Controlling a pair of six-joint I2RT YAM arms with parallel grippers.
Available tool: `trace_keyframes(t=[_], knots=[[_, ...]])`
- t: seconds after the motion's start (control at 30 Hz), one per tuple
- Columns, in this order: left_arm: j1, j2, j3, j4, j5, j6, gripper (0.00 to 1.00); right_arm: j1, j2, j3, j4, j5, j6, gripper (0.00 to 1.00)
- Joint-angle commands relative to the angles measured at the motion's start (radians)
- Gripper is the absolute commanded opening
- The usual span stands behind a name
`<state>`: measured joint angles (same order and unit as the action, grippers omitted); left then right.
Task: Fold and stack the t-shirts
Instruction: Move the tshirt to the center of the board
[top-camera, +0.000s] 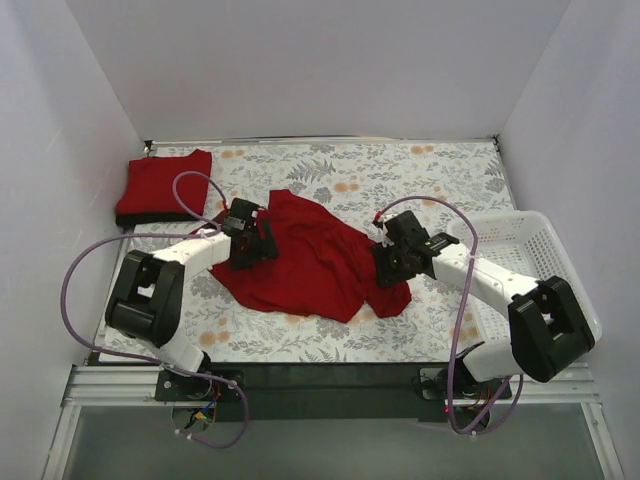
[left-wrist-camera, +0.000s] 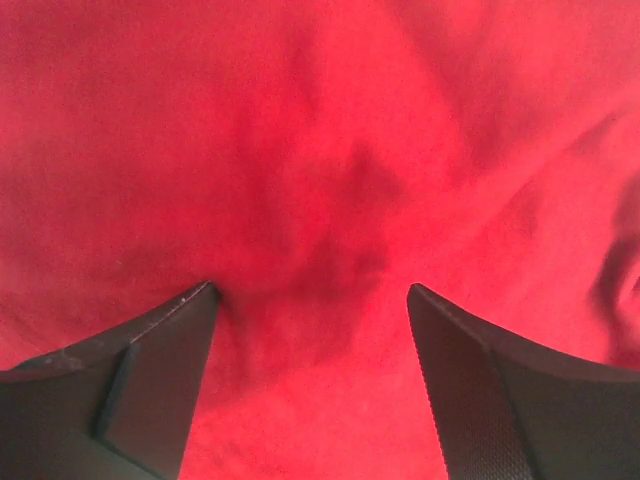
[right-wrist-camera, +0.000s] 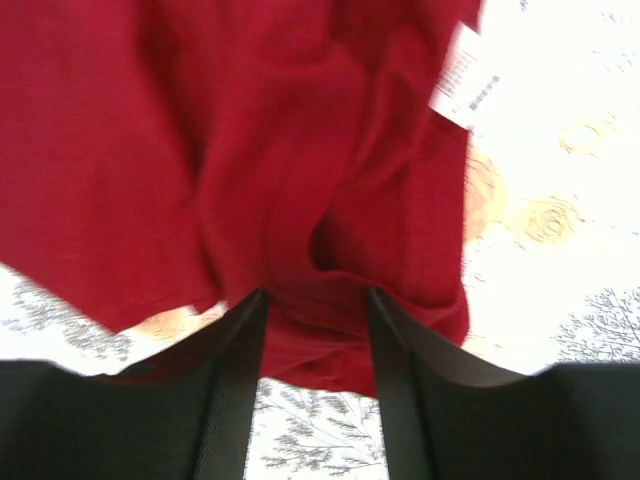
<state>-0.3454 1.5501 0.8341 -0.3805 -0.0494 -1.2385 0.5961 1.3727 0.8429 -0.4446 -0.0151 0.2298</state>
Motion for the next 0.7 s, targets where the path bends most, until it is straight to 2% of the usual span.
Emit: trace_keyframes(t=[0.0, 0.03, 0.07, 0.1, 0.13, 0.3, 0.33, 0.43, 0.47, 0.53, 0.57, 0.63, 0.67], knots=[[0.022, 0.218, 0.113, -0.05, 0.002, 0.004, 0.66, -0.048, 0.022, -0.036, 0.001, 0.038, -0.012, 0.37], [0.02, 0.247, 0.147, -0.064, -0.003, 0.008, 0.65, -0.068, 0.019, -0.041, 0.001, 0.037, -0.014, 0.27], [0.02, 0.307, 0.208, -0.069, -0.013, 0.022, 0.61, -0.077, 0.016, -0.05, 0.001, 0.034, -0.015, 0.22], [0.02, 0.359, 0.276, -0.078, -0.027, 0.042, 0.58, -0.096, 0.006, -0.056, 0.003, 0.035, -0.017, 0.07], [0.02, 0.405, 0.346, -0.083, -0.042, 0.071, 0.57, -0.134, -0.015, -0.062, 0.003, 0.044, -0.012, 0.01], [0.02, 0.545, 0.6, -0.086, -0.121, 0.165, 0.59, -0.229, -0.087, -0.068, 0.02, 0.092, 0.054, 0.01], [0.02, 0.577, 0.684, -0.075, -0.141, 0.192, 0.62, -0.234, -0.116, -0.067, 0.036, 0.102, 0.08, 0.01], [0.019, 0.581, 0.789, -0.035, -0.132, 0.221, 0.71, -0.234, -0.141, -0.062, 0.055, 0.115, 0.105, 0.01], [0.017, 0.546, 0.792, -0.003, -0.124, 0.223, 0.78, -0.233, -0.153, -0.064, 0.069, 0.107, 0.105, 0.04], [0.013, 0.493, 0.774, 0.018, -0.106, 0.214, 0.82, -0.233, -0.159, -0.062, 0.073, 0.054, 0.092, 0.13], [0.01, 0.414, 0.725, 0.031, -0.095, 0.188, 0.83, -0.234, -0.167, -0.059, 0.073, 0.04, 0.079, 0.21], [0.006, 0.322, 0.644, 0.031, -0.093, 0.145, 0.83, -0.231, -0.178, -0.064, 0.073, -0.012, 0.069, 0.28], [0.005, 0.274, 0.549, 0.016, -0.099, 0.082, 0.83, -0.228, -0.193, -0.071, 0.073, -0.026, 0.065, 0.33]])
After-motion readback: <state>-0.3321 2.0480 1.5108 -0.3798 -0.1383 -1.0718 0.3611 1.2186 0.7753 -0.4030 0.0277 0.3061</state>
